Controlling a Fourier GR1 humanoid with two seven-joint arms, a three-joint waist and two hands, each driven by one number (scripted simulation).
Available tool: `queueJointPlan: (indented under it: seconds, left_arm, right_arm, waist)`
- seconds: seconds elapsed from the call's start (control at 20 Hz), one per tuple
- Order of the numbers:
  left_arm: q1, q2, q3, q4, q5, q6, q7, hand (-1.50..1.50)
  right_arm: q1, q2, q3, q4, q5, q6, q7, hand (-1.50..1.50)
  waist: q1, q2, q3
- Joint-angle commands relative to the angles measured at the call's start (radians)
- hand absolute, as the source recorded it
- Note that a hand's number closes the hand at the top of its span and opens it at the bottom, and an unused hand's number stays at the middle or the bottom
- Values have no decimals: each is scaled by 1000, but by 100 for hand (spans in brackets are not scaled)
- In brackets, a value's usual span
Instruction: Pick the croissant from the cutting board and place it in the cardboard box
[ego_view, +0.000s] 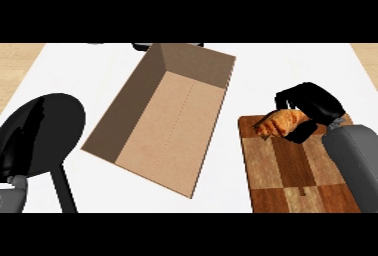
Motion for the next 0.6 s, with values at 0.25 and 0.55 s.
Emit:
queueJointPlan:
  seconds: [0.25, 0.55]
  left_arm:
    - [27, -1, 19, -41, -4, 1, 33, 0]
    - [22, 12, 32, -53, -5, -35, 54, 0]
  right_arm:
    - [-89, -13, -139, -163, -143, -55, -136, 150]
    - [-139, 100, -89, -258, -171, 34, -83, 150]
  waist:
    - [-21, -11, 0]
    - [-17, -7, 0]
